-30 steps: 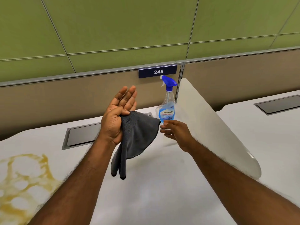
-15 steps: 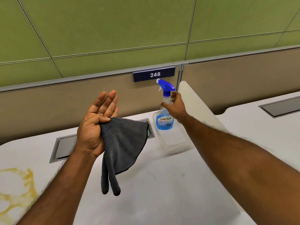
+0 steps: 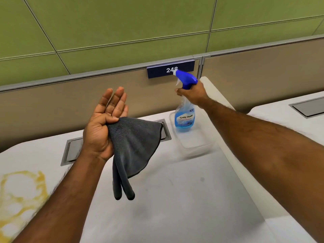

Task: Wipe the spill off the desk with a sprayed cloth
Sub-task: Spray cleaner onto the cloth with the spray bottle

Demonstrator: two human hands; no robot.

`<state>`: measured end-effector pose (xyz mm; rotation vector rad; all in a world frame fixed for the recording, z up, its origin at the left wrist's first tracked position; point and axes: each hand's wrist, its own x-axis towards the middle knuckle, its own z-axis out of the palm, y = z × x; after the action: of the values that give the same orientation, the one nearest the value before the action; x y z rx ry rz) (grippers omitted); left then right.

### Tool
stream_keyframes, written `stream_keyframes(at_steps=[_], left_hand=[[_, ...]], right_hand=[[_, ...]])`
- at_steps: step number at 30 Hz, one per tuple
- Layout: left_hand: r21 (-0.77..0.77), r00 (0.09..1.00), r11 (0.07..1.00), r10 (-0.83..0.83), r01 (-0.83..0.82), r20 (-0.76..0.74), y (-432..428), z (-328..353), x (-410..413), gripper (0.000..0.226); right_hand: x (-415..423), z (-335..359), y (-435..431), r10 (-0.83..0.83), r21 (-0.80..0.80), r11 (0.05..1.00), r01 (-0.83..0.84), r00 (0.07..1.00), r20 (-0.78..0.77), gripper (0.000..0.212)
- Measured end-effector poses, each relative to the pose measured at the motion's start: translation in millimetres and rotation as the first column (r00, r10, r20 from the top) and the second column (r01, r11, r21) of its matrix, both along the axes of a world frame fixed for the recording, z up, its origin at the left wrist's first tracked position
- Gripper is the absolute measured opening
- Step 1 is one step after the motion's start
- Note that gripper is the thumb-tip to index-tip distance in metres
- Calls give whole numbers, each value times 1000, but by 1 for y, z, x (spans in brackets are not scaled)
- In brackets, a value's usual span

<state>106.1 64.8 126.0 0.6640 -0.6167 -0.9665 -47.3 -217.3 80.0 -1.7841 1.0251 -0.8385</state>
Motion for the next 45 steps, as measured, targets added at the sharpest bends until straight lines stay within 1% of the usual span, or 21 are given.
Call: stream_keyframes(at_steps=[3,6,9,11,13,16,19,21,23,26,28,29,31,34,36,39,41,43,45], left_hand=[[-23,1000,1000,-5,5,-22,4,7,4,76],[-46,999,999,-2,0,-51,9,14,8,78],[-57,999,998,4,-6,-51,12,24,10,73],[-66,999,998,4,-7,-40,15,31,10,74],[-81,999,997,-4,1,-36,18,38,10,77],[-91,999,996,-8,5,-32,24,45,8,79],[-101,999,995,-26,21,-45,31,46,3,80],[-105,998,994,-33,27,-54,35,46,0,78],[-110,997,994,-33,24,-74,40,48,-6,74],[-84,993,996,-7,-3,-115,46,52,-14,70],[-67,994,997,16,-23,-108,50,53,-17,69],[-75,994,997,10,-19,-108,51,54,-18,72],[-103,995,995,-18,7,-100,53,54,-18,83],[-116,996,993,-35,25,-79,55,55,-19,95],[-118,996,993,-40,30,-80,55,56,-22,96],[-123,995,992,-32,19,-98,57,58,-25,93],[-116,992,993,-5,-9,-122,58,60,-27,88],[-106,992,994,20,-33,-128,60,62,-28,86],[-93,991,995,33,-45,-129,60,63,-29,82]], right_hand=[[-11,32,16,78,-88,994,-69,991,105,33],[-23,62,37,105,-134,988,-75,968,229,37],[-39,82,66,156,-84,987,-135,924,349,41],[-52,88,90,204,-28,977,-211,890,408,36],[-65,84,114,236,41,959,-280,871,430,32],[-82,65,146,249,156,929,-335,879,406,31],[-97,43,172,290,294,855,-426,865,410,39],[-105,32,191,309,342,824,-452,864,398,42],[-110,26,209,325,328,836,-440,879,350,36],[-111,22,236,384,252,856,-451,882,273,26],[-111,18,254,415,217,861,-461,881,226,21],[-110,15,263,428,195,864,-464,881,200,21],[-109,7,277,445,145,874,-465,883,149,19],[-106,-3,291,424,117,891,-439,896,135,13],[-103,-6,296,386,116,907,-404,911,147,13],[-99,-7,302,330,145,923,-355,928,175,14],[-99,-9,305,302,123,938,-323,939,162,23],[-100,-12,308,294,100,946,-309,945,145,32],[-104,-9,307,330,96,933,-346,932,152,31]])
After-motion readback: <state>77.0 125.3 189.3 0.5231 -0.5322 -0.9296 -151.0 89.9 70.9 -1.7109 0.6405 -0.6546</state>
